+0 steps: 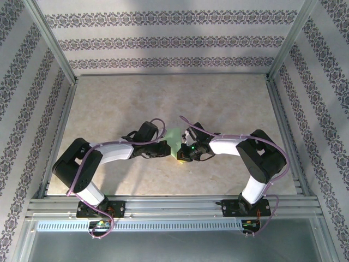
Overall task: Fold a paper plane with a square sheet of paper (fold left side to right side)
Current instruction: Third fold the triangle at the center of the table.
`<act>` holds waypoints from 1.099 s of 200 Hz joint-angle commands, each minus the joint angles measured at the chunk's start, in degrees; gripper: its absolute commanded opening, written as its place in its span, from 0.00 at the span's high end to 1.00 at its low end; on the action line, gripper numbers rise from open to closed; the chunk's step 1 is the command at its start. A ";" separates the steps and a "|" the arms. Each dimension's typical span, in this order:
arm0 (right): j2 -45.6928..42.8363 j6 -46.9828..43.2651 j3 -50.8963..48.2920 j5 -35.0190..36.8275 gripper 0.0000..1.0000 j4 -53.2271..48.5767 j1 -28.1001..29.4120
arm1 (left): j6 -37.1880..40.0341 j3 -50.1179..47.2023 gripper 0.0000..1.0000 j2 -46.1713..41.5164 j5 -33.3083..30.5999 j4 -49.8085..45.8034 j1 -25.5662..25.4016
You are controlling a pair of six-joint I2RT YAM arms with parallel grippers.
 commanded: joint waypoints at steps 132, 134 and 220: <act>2.49 -3.52 0.17 9.44 1.00 -10.52 1.70 | -2.61 2.18 0.95 7.31 0.14 8.50 -1.00; 2.49 -3.52 0.18 9.44 1.00 -10.55 1.71 | -2.56 2.19 0.95 7.28 0.06 8.45 -0.99; 2.84 -4.14 0.53 10.49 1.00 -12.52 2.05 | -2.60 3.84 0.96 9.62 -3.03 5.38 -0.90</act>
